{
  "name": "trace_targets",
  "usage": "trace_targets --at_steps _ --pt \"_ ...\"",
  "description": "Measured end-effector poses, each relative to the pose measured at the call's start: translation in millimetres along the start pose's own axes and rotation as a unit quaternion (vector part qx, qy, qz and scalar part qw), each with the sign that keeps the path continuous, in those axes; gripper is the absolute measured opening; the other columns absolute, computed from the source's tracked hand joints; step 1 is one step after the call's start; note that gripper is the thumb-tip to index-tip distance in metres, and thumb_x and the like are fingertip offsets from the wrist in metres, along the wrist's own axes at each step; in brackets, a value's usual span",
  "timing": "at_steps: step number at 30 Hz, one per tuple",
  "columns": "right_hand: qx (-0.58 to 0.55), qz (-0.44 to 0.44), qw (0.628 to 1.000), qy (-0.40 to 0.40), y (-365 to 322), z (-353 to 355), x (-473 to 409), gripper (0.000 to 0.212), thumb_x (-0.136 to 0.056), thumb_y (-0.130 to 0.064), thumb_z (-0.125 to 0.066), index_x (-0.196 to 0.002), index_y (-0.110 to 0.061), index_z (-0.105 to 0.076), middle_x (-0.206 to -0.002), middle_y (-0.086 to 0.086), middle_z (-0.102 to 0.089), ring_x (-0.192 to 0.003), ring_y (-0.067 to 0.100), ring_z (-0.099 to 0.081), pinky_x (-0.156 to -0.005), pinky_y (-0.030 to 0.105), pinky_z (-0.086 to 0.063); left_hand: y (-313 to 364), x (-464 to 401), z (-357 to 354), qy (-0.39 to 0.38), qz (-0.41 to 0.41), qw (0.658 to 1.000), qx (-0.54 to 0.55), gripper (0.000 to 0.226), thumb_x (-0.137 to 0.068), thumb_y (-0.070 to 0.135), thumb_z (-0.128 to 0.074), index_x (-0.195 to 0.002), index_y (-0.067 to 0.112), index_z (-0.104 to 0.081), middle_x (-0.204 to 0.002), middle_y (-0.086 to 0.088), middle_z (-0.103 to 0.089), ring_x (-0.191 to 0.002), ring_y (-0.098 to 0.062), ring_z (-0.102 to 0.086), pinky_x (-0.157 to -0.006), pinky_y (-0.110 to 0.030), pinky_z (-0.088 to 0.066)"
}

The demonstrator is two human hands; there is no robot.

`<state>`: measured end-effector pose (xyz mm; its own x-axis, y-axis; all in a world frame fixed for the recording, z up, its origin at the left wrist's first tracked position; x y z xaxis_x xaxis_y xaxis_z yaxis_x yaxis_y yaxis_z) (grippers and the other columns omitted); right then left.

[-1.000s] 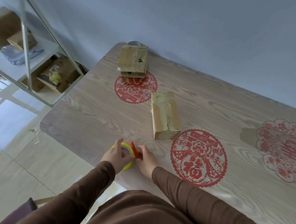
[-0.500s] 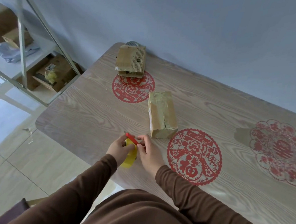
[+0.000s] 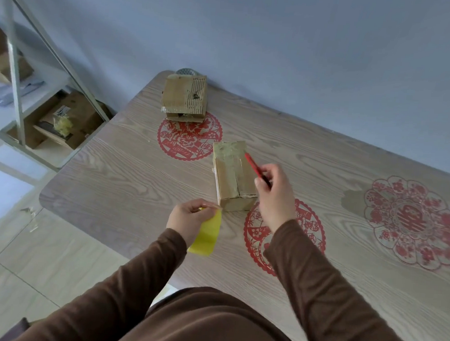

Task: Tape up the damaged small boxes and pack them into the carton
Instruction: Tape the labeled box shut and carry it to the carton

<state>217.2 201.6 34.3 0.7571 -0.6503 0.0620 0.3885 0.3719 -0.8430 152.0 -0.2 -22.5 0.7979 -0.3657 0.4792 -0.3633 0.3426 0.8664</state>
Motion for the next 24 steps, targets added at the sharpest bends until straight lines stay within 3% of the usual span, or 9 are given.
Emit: trace_targets --at_steps 3,6,9,11,13,15,19,24 --pt "-0.057 -0.05 0.994 -0.073 12 5 -1 0.015 -0.096 -0.014 -0.063 -0.106 -0.023 -0.056 -0.091 -0.006 -0.057 -0.076 0.011 -0.056 -0.07 0.028 -0.046 -5 5 5 -0.006 0.024 0.999 0.031 0.008 -0.088 0.015 -0.073 -0.087 0.018 -0.081 -0.084 -0.004 -0.069 -0.073 -0.021 -0.061 -0.065 -0.037 -0.054" --pt "-0.137 -0.112 0.975 -0.136 28 -15 24 0.016 -0.093 -0.016 -0.066 -0.097 -0.018 -0.051 -0.086 0.001 -0.053 -0.072 0.015 -0.051 -0.07 0.034 -0.045 13 1 0 0.015 -0.034 0.999 0.007 0.006 -0.086 0.02 -0.077 -0.086 0.024 -0.082 -0.11 -0.008 -0.058 -0.09 -0.028 -0.066 -0.072 -0.039 -0.06" --pt "-0.192 -0.151 0.958 -0.151 35 -23 46 0.032 -0.094 -0.032 -0.069 -0.085 -0.012 -0.046 -0.073 0.006 -0.043 -0.061 0.017 -0.041 -0.06 0.031 -0.039 40 1 -7 0.028 -0.114 0.993 -0.031 0.011 -0.083 0.019 -0.08 -0.084 0.029 -0.082 -0.108 0.005 -0.055 -0.093 -0.022 -0.064 -0.075 -0.04 -0.056" --pt "-0.207 -0.153 0.957 -0.136 32 -21 53 0.041 -0.097 -0.045 -0.059 -0.081 -0.009 -0.048 -0.069 0.013 -0.044 -0.054 0.018 -0.046 -0.052 0.023 -0.042 51 1 -8 0.024 -0.135 0.99 -0.039 0.009 -0.082 0.02 -0.082 -0.083 0.028 -0.082 -0.104 0.002 -0.058 -0.086 -0.019 -0.063 -0.072 -0.038 -0.056" --pt "-0.176 -0.105 0.967 -0.151 26 -19 58 0.047 -0.098 -0.054 -0.045 -0.086 -0.009 -0.054 -0.079 0.01 -0.053 -0.066 0.014 -0.054 -0.063 0.022 -0.047 54 -2 -9 0.017 -0.117 0.993 0.002 0.002 -0.082 0.018 -0.082 -0.081 0.02 -0.082 -0.103 -0.01 -0.057 -0.08 -0.021 -0.063 -0.069 -0.038 -0.06" --pt "-0.165 -0.038 0.967 -0.191 20 -22 64 0.041 -0.097 -0.061 -0.042 -0.104 -0.025 -0.059 -0.098 -0.003 -0.06 -0.088 0.006 -0.058 -0.081 0.023 -0.047 53 -10 -11 0.016 -0.098 0.995 0.025 0.006 -0.082 0.018 -0.082 -0.078 0.013 -0.079 -0.099 -0.014 -0.057 -0.078 -0.022 -0.064 -0.071 -0.041 -0.062" --pt "-0.212 -0.066 0.937 -0.27 23 -34 80 0.063 -0.092 -0.069 -0.046 -0.144 -0.033 -0.047 -0.134 -0.012 -0.062 -0.126 0.005 -0.055 -0.112 0.034 -0.041 52 -23 -22 0.016 -0.089 0.996 0.018 0.021 -0.085 0.018 -0.079 -0.081 -0.001 -0.072 -0.081 -0.005 -0.06 -0.064 -0.003 -0.054 -0.063 -0.016 -0.045" --pt "-0.204 -0.068 0.951 -0.221 21 -31 72 0.052 -0.093 -0.061 -0.054 -0.141 -0.046 -0.041 -0.13 0.001 -0.065 -0.121 0.023 -0.063 -0.11 0.051 -0.044 59 -46 -37 -0.021 -0.066 0.997 -0.028 0.014 -0.088 0.018 -0.076 -0.076 0.012 -0.076 -0.075 0.003 -0.068 -0.067 -0.004 -0.059 -0.073 -0.024 -0.048"
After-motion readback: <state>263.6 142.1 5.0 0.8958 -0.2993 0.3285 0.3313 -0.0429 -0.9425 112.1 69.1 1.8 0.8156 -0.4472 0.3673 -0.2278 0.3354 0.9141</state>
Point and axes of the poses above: each hand's wrist, its own x-axis away from the middle knuckle, its own z-axis out of the back of the hand, y = z × x, the point moved 7 cm from there along -x, towards the middle knuckle
